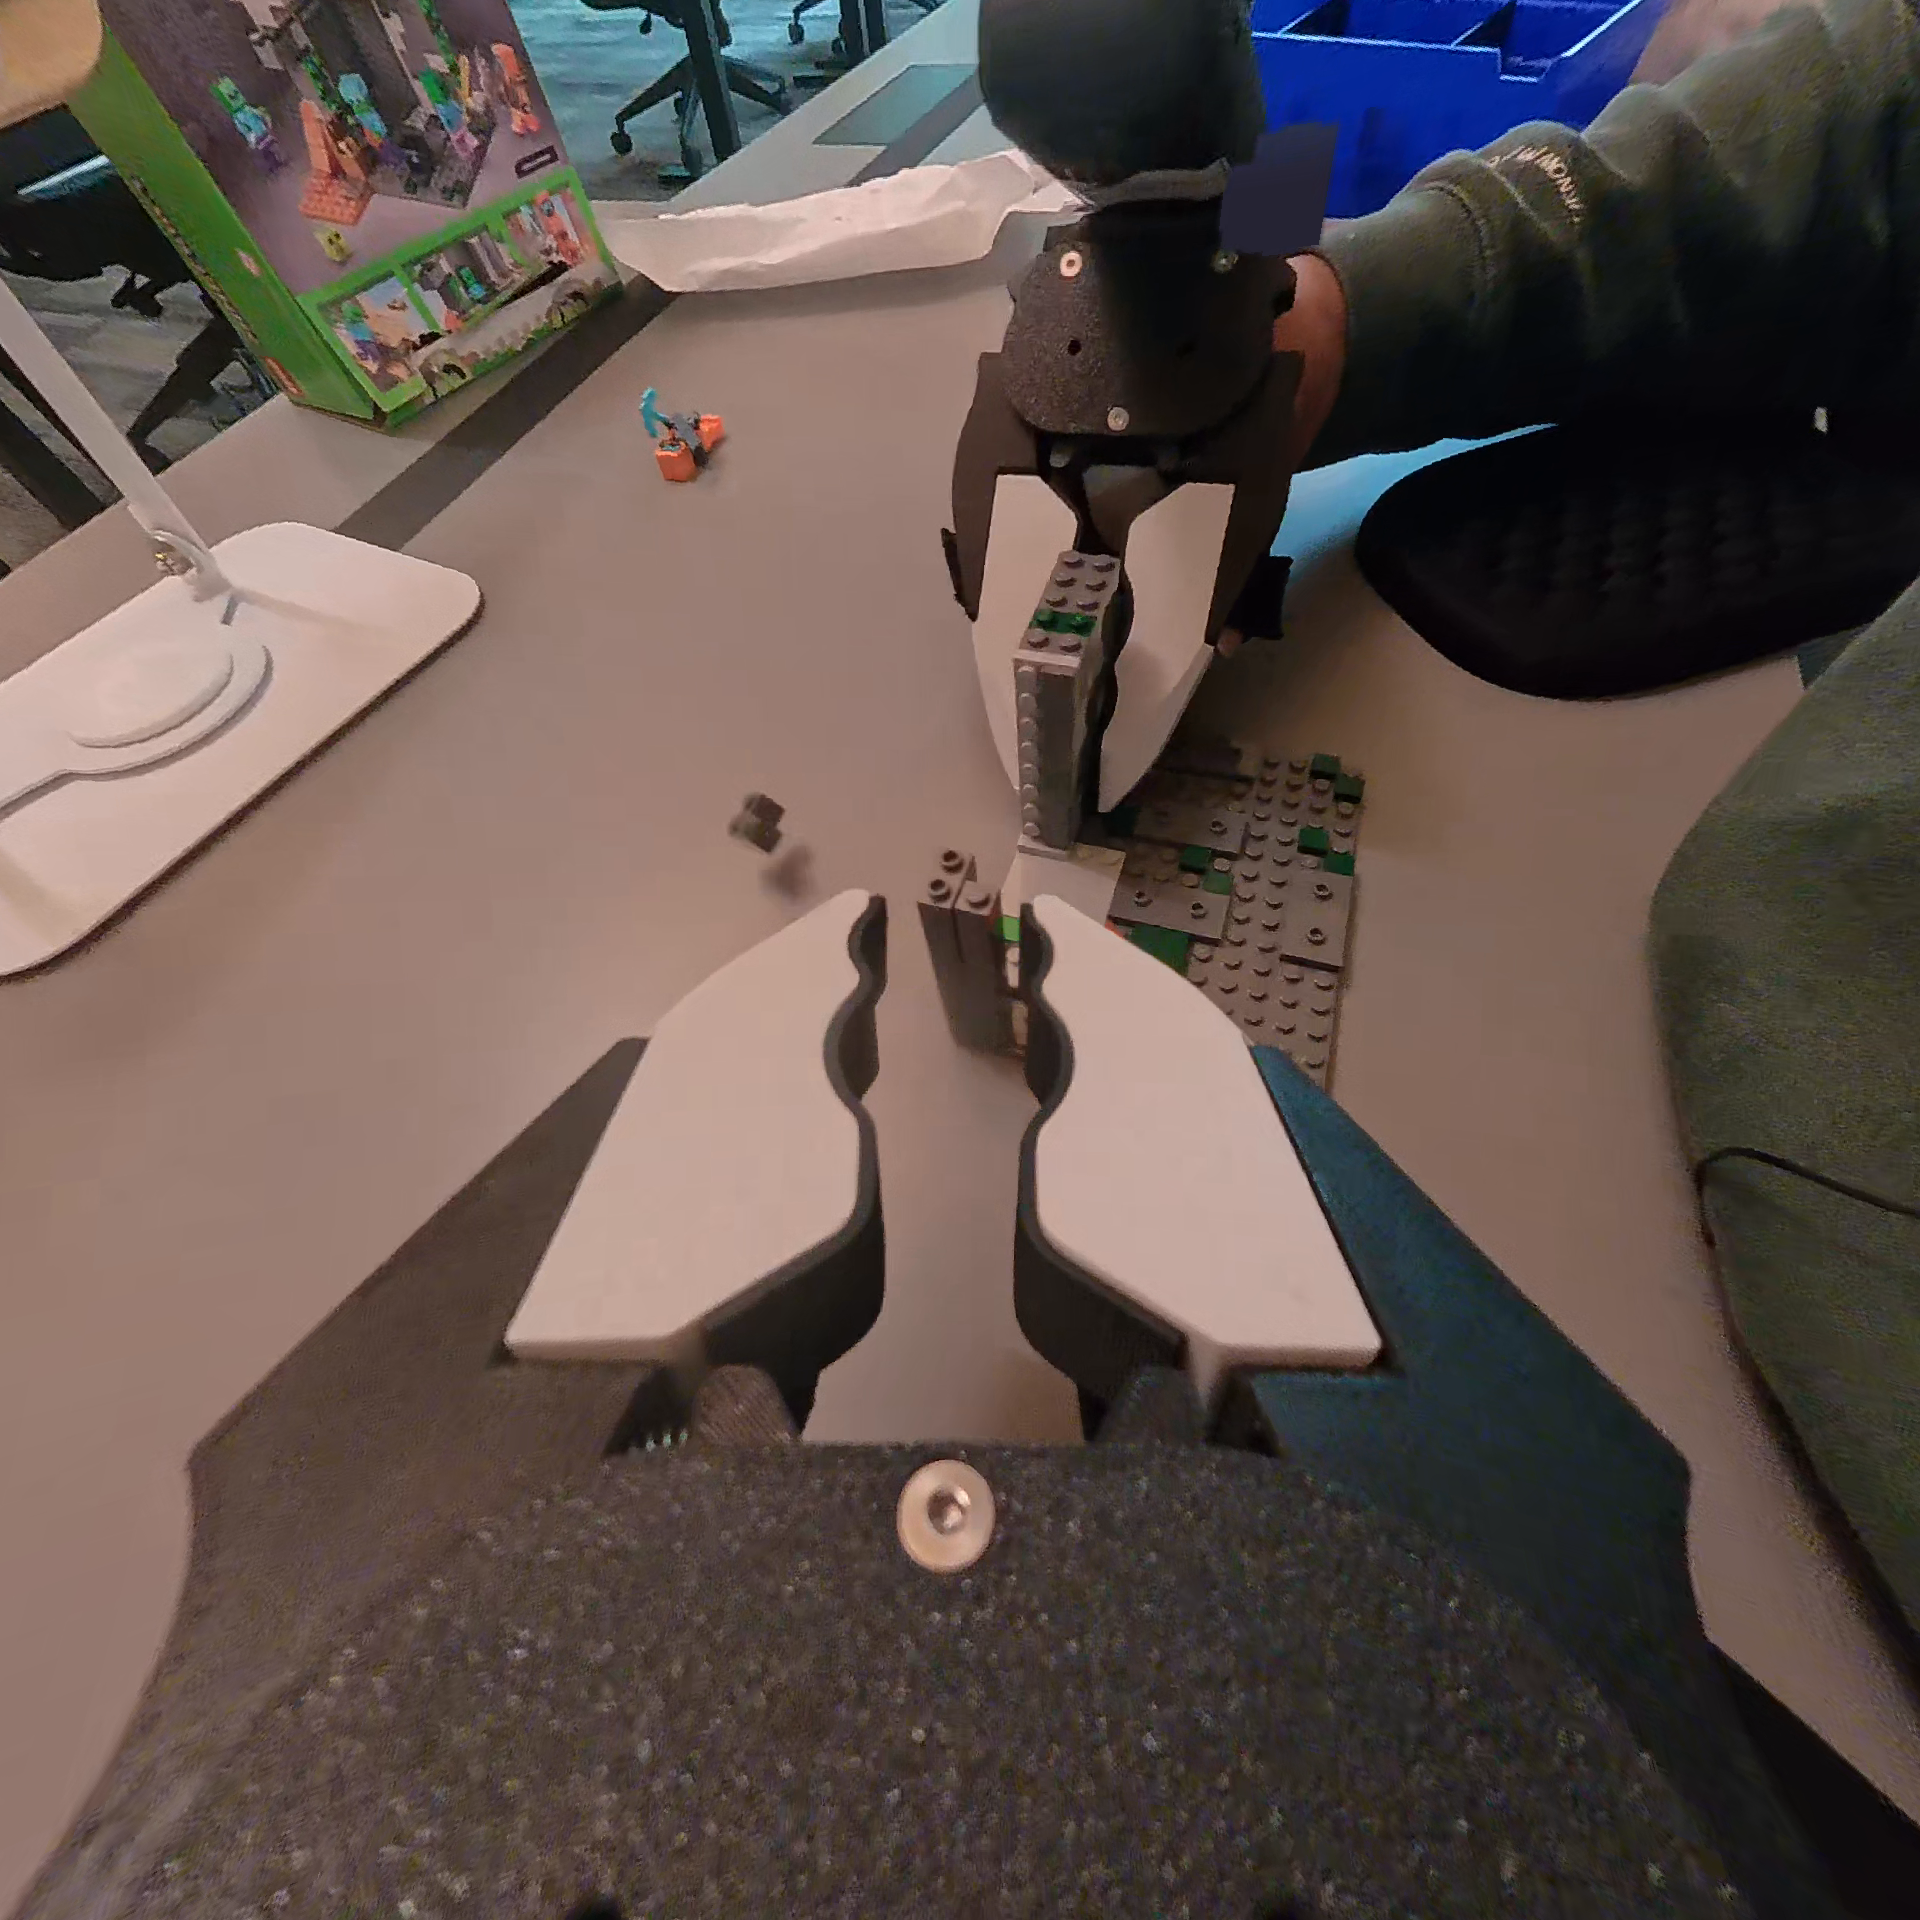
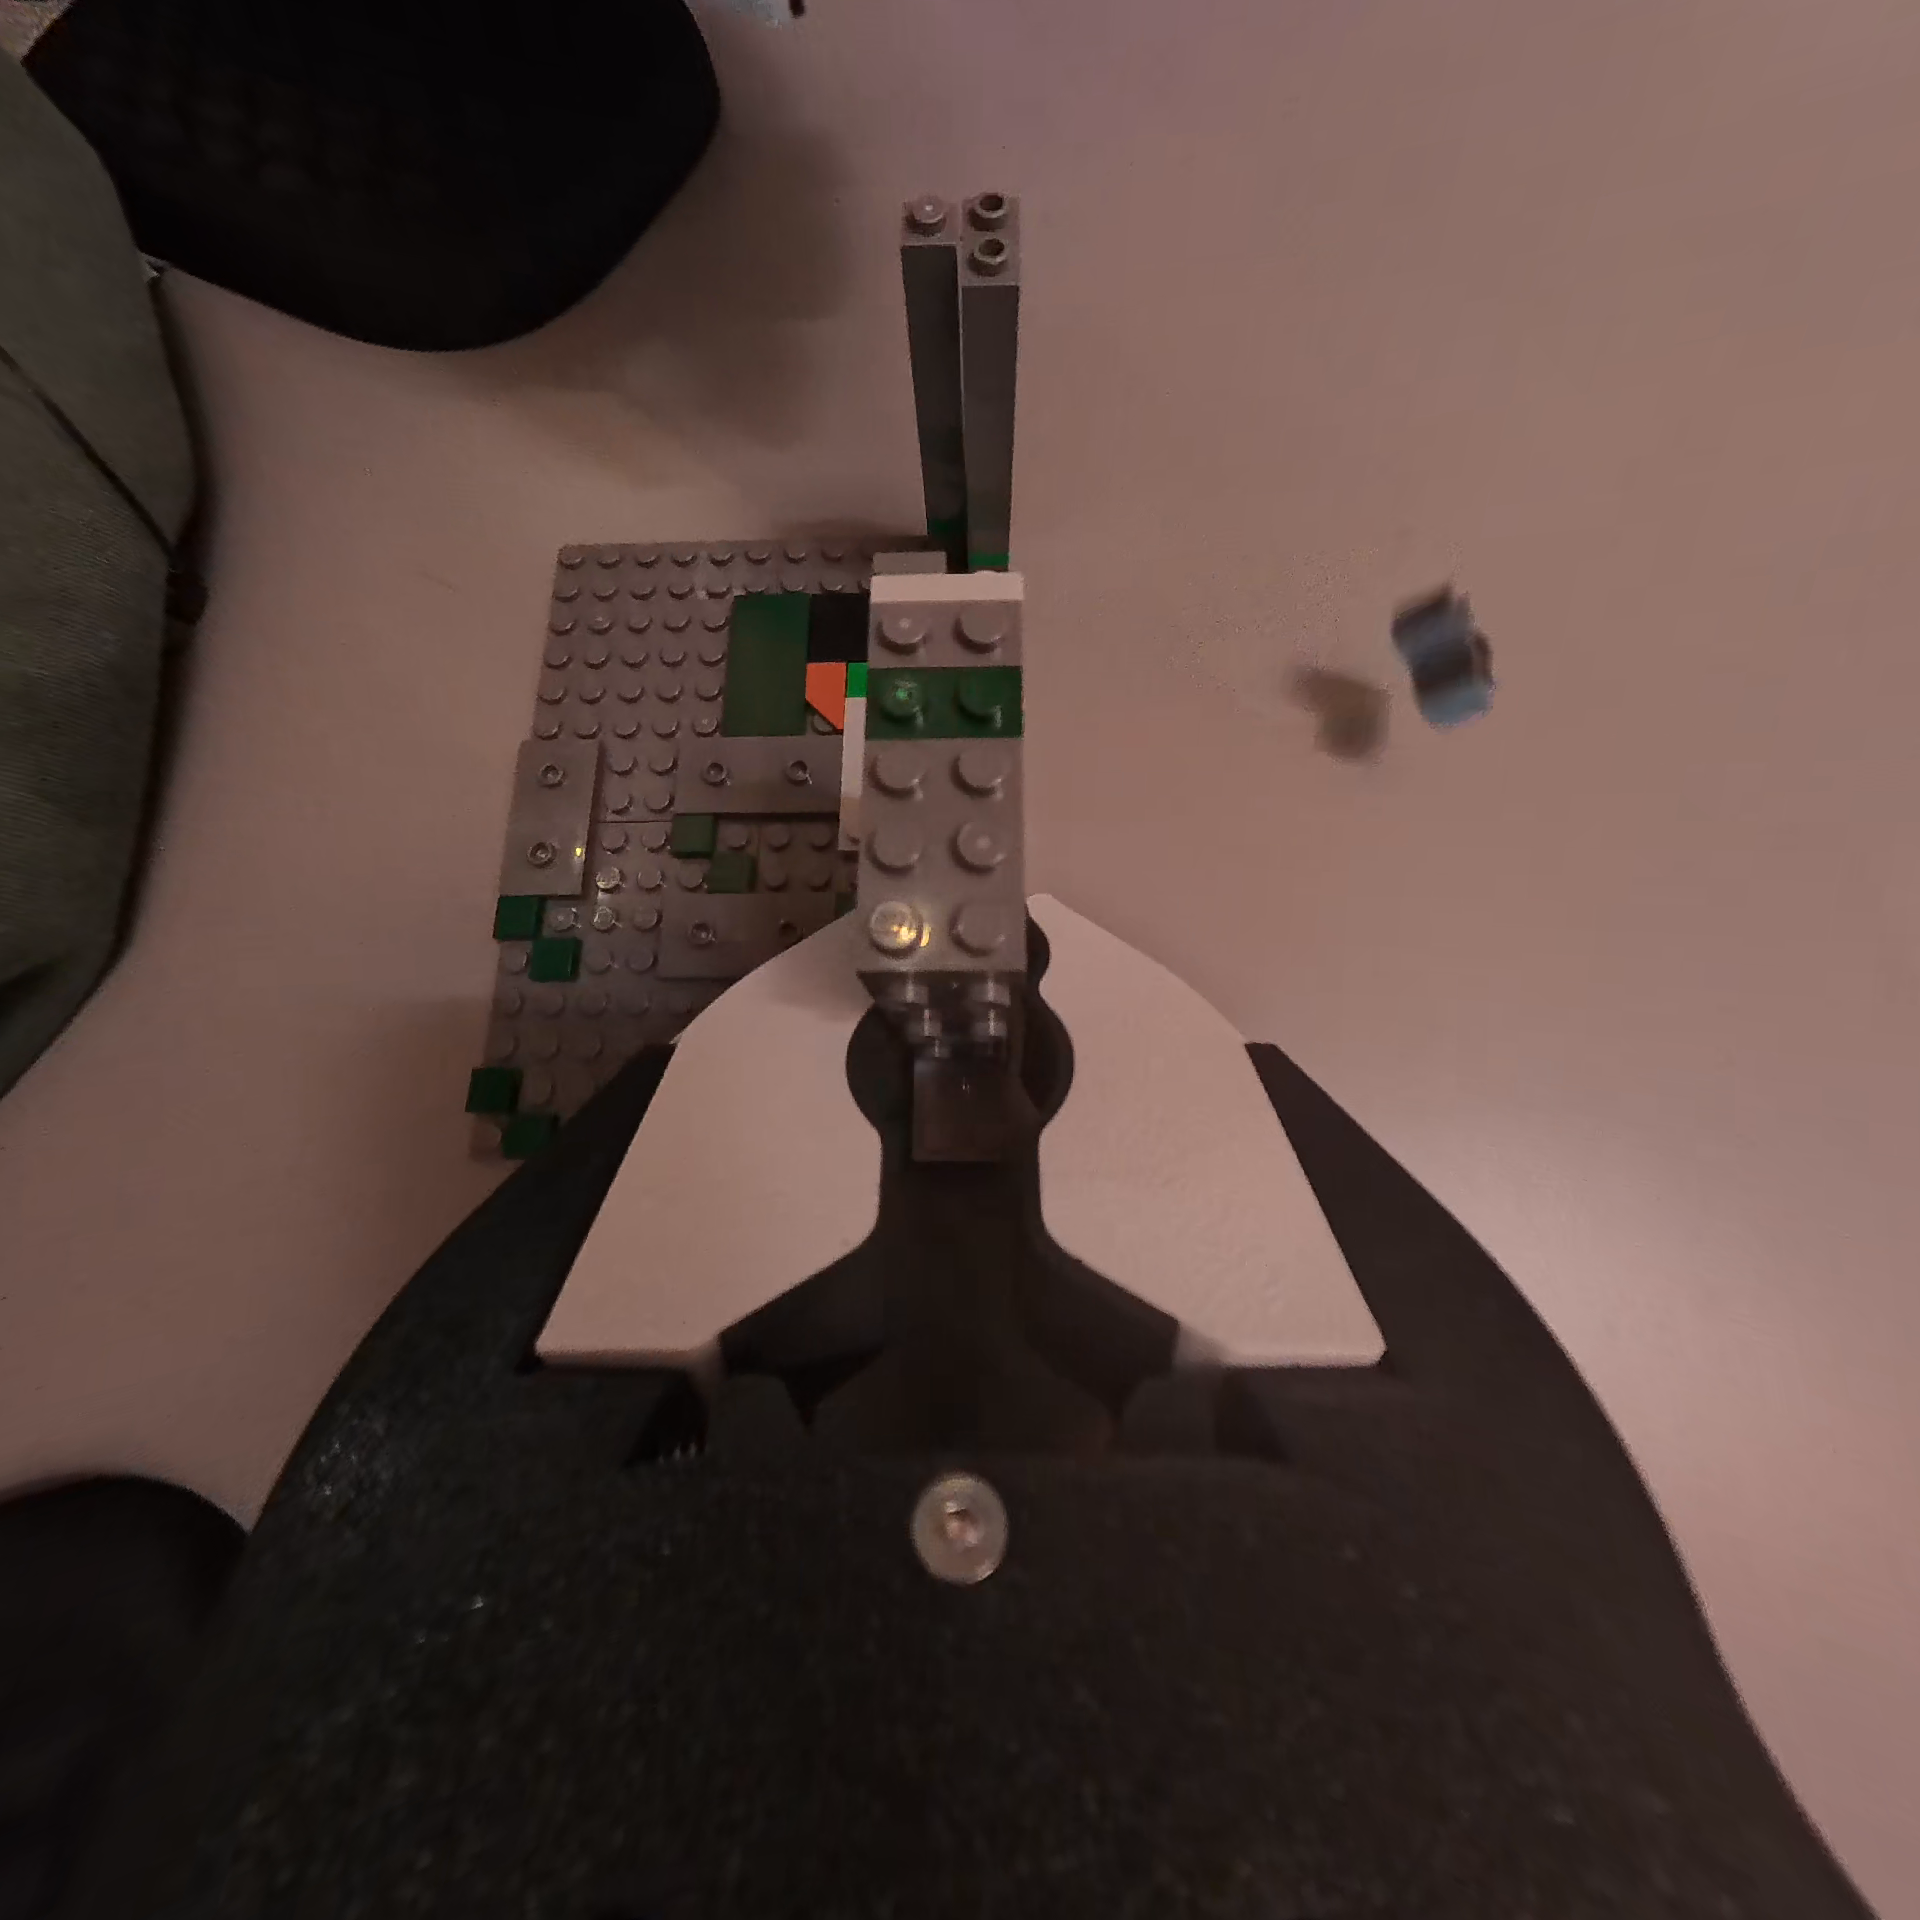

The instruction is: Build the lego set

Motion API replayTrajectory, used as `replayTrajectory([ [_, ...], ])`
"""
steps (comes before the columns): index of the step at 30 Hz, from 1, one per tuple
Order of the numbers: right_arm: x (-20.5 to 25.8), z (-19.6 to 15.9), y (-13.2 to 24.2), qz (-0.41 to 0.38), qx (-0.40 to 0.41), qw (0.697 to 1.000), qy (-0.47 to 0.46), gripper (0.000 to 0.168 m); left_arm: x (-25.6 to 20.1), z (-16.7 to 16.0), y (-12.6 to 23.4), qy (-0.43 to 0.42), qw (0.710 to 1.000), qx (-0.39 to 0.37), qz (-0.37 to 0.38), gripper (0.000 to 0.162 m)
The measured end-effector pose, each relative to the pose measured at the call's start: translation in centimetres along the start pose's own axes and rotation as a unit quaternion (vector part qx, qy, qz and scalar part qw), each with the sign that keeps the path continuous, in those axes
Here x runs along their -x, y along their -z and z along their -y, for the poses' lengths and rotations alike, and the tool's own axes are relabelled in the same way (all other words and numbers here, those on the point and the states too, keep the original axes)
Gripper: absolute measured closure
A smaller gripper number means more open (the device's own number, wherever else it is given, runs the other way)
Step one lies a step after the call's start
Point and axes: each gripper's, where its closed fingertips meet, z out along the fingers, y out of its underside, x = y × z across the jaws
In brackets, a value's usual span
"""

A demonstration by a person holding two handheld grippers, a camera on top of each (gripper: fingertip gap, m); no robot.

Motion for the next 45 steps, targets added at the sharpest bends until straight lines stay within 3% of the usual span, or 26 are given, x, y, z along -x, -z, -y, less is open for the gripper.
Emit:
replayTrajectory([
  [6,-0.1,0.0,0.0,-0.001,-0.002,1.000,-0.001,0.150,1.5,-0.1,-0.7,0.008,1.000,0.010,0.013,0.139],
  [8,0.1,0.2,0.3,0.007,-0.009,1.000,-0.004,0.142,2.0,0.2,-0.7,0.013,1.000,0.003,0.018,0.139],
  [13,0.2,2.7,4.8,0.043,-0.089,0.995,-0.029,0.132,2.5,0.7,-0.6,0.021,0.999,-0.014,0.031,0.141],
  [17,-4.7,3.1,7.7,-0.053,-0.107,0.991,-0.060,0.142,2.8,0.5,-0.9,0.035,0.998,-0.026,0.038,0.141],
  [20,-7.0,3.0,7.2,-0.060,-0.094,0.991,-0.078,0.142,2.8,0.4,-1.1,0.040,0.998,-0.026,0.041,0.141],
  [25,-11.8,0.0,4.4,-0.134,0.018,0.989,-0.053,0.140,2.4,0.4,-0.8,0.035,0.998,-0.028,0.052,0.142],
  [29,-13.2,-0.8,2.4,-0.136,0.034,0.989,-0.054,0.138,2.1,-0.2,-1.0,0.044,0.997,-0.027,0.048,0.142],
  [32,-13.4,-0.8,2.0,-0.129,0.034,0.990,-0.055,0.151,2.1,-0.7,-1.2,0.049,0.997,-0.023,0.046,0.142],
  [34,-12.3,0.3,1.8,-0.094,0.011,0.993,-0.073,0.152,2.2,-0.8,-1.3,0.054,0.997,-0.025,0.043,0.143],
  [37,-8.4,4.1,1.6,0.043,-0.062,0.984,-0.161,0.152,2.7,-0.7,-1.5,0.051,0.997,-0.029,0.047,0.143],
  [42,-5.3,10.3,2.3,0.216,-0.178,0.928,-0.245,0.151,4.5,1.1,-1.4,-0.014,0.994,-0.040,0.103,0.136],
  [45,-5.0,13.7,3.8,0.265,-0.246,0.895,-0.262,0.152,4.4,3.9,-0.7,-0.039,0.989,-0.081,0.118,0.138],
])
